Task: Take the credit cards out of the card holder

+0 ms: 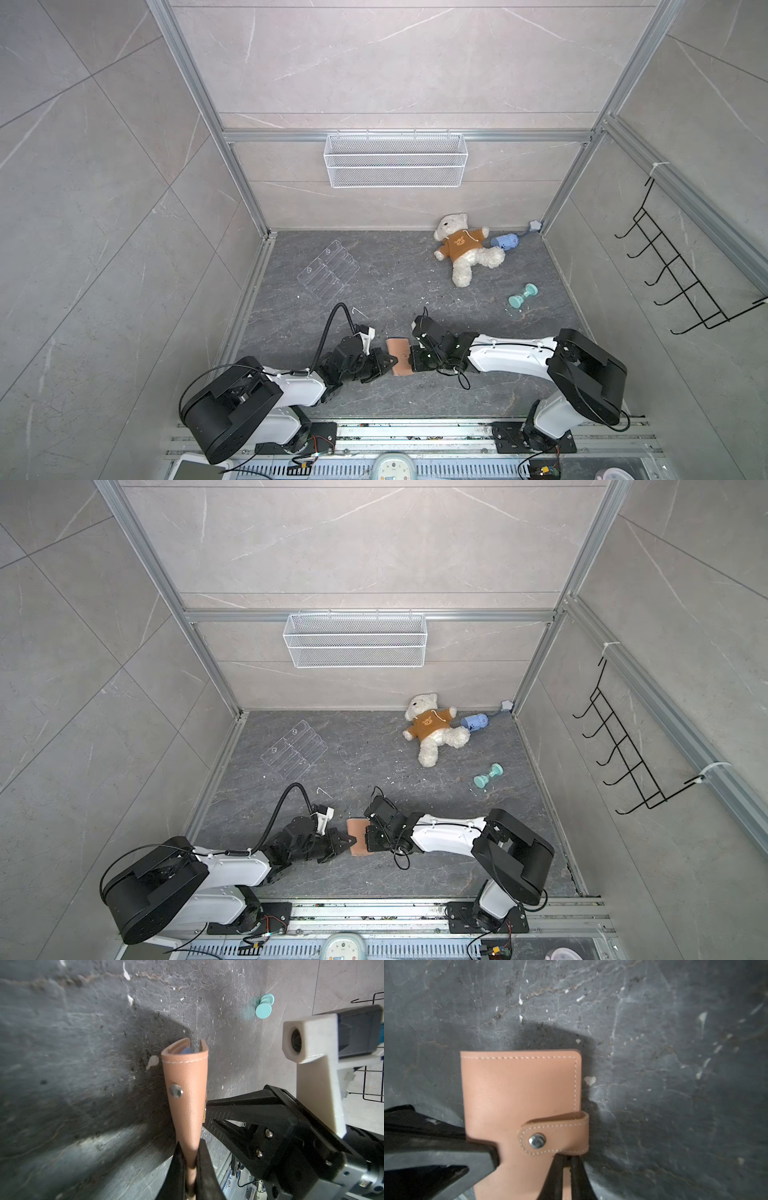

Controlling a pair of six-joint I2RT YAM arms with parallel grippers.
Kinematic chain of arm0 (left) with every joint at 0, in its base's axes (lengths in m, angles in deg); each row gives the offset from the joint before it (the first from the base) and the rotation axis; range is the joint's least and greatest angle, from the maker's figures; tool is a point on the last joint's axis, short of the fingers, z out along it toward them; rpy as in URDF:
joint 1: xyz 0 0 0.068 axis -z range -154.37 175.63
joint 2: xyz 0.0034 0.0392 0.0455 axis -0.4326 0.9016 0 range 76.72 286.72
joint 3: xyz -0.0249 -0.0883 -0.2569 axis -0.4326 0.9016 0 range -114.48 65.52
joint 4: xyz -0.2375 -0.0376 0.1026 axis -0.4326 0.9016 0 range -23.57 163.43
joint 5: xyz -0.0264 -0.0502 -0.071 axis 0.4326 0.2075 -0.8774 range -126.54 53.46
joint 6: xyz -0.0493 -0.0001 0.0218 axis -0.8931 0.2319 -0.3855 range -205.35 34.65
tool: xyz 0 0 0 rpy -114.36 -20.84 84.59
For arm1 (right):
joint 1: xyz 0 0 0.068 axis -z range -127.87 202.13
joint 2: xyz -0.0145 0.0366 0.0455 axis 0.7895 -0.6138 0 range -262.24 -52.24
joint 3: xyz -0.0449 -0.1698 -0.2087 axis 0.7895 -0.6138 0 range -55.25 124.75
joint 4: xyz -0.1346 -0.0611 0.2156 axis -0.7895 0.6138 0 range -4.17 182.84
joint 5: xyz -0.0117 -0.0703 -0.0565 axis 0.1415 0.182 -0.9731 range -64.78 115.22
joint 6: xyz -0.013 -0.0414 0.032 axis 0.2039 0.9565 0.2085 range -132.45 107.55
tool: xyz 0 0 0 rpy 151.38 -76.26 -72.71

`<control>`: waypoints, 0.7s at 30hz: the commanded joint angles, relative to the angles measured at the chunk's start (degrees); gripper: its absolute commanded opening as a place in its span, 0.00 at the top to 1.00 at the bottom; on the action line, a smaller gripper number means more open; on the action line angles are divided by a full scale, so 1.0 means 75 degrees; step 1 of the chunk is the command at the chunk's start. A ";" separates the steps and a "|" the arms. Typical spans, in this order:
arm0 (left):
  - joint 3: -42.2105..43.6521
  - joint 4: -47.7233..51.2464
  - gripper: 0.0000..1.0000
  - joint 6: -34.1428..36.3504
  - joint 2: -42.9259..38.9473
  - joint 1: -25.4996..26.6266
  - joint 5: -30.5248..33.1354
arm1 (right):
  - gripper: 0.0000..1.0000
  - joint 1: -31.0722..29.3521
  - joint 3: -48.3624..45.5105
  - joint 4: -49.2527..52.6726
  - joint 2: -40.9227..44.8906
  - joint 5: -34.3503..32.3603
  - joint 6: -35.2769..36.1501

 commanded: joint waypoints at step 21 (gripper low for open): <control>-0.0123 -0.0211 1.00 0.0228 -0.0209 0.0180 -0.0027 | 0.27 0.0011 0.0575 0.1916 0.1032 -0.0850 0.0418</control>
